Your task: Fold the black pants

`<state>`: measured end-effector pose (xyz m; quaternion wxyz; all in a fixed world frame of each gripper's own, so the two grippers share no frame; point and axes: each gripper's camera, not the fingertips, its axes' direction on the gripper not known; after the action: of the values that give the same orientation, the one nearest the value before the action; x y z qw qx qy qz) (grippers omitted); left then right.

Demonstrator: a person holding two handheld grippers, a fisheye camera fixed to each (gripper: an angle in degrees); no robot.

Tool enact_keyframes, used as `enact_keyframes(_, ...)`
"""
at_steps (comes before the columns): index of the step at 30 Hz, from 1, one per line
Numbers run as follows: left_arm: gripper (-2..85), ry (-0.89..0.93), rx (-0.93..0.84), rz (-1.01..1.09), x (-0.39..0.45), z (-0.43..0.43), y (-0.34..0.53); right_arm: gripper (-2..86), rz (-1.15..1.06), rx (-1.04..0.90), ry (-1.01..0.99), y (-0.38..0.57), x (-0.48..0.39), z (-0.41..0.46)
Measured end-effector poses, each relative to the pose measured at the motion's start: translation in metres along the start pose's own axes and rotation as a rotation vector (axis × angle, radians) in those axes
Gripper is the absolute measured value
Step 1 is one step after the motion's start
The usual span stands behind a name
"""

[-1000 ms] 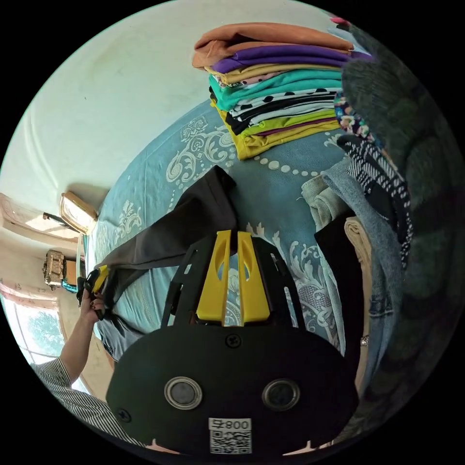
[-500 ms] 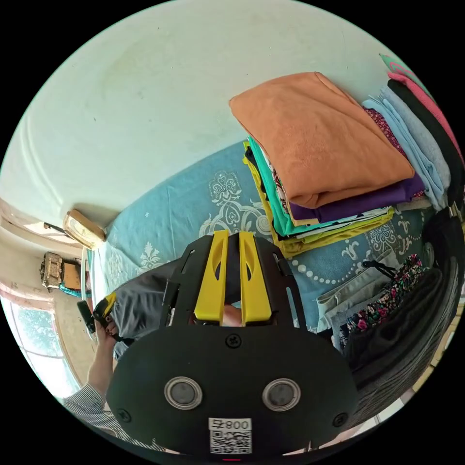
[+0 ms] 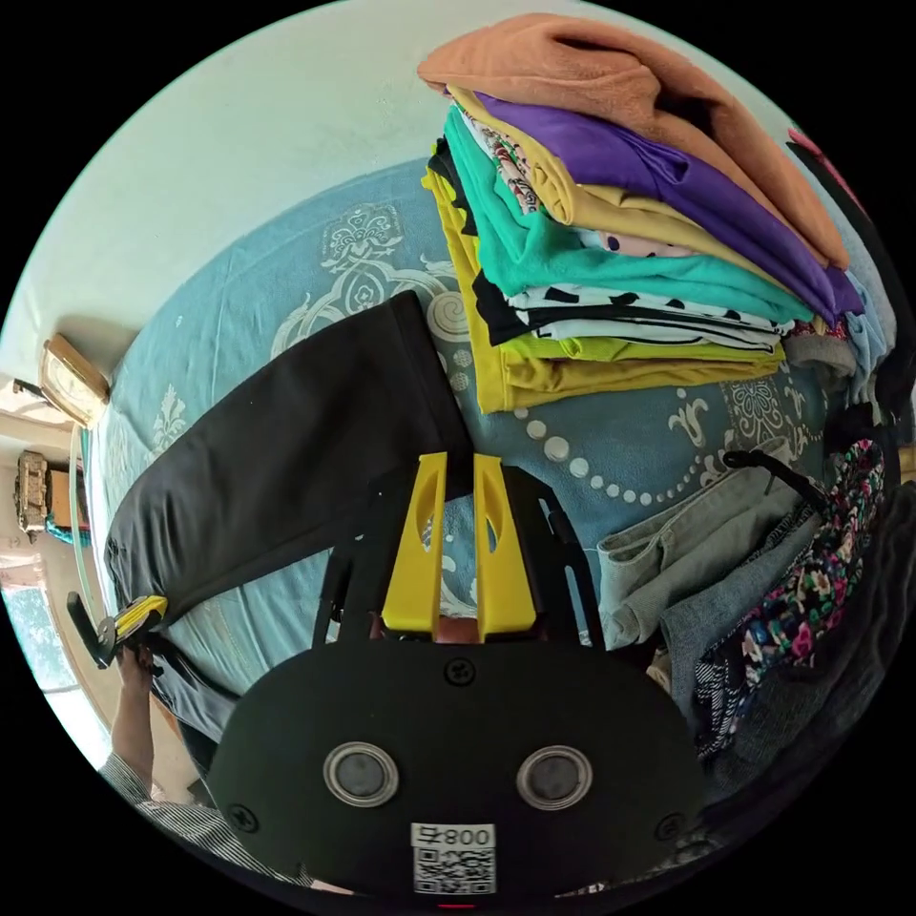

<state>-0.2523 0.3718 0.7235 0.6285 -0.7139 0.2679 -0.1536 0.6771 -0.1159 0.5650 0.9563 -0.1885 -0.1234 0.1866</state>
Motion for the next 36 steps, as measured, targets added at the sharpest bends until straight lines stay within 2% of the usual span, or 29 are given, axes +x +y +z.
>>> enact_keyframes(4, 0.3, 0.085, -0.030, 0.011, -0.003, -0.003, 0.009, 1.1, -0.078, -0.048, 0.027, -0.003, -0.017, -0.007)
enact_keyframes(12, 0.2, 0.104, -0.036, 0.007, -0.009, -0.013, 0.033, -0.1, -0.057, -0.035, 0.005, -0.006, -0.046, -0.009)
enact_keyframes(15, 0.3, 0.074, 0.058, 0.015, -0.012, -0.036, 0.049, 0.0, -0.016, 0.017, 0.116, -0.012, -0.062, -0.015)
enact_keyframes(17, 0.6, 0.055, 0.080, 0.002, -0.019, -0.044, 0.060, 0.0, -0.027, 0.047, 0.076, -0.014, -0.074, -0.018)
enact_keyframes(21, 0.5, 0.075, -0.017, -0.061, -0.041, -0.027, 0.085, 0.0, -0.156, 0.120, -0.109, -0.013, -0.130, -0.017)
enact_keyframes(24, 0.2, 0.094, 0.012, -0.078, -0.048, -0.037, 0.103, 0.0, -0.306, 0.059, -0.222, -0.016, -0.187, -0.001)
enact_keyframes(26, 0.1, 0.049, 0.058, -0.070, -0.050, -0.051, 0.113, 0.0, -0.394, 0.033, -0.241, -0.014, -0.224, 0.007)
enact_keyframes(28, 0.1, -0.010, 0.143, -0.149, -0.067, -0.071, 0.132, 0.1, -0.514, 0.009, -0.303, -0.006, -0.276, 0.018)
enact_keyframes(32, 0.1, -0.042, 0.120, -0.285, -0.102, -0.072, 0.166, 0.0, -0.709, -0.085, -0.217, 0.014, -0.352, 0.048)
enact_keyframes(34, 0.1, 0.018, 0.139, -0.307, -0.115, -0.078, 0.184, 0.0, -0.723, -0.015, -0.108, 0.027, -0.379, 0.056)
enact_keyframes(36, 0.1, -0.057, 0.187, -0.303, -0.118, -0.095, 0.198, 0.1, -0.722, -0.036, -0.104, 0.027, -0.392, 0.060)
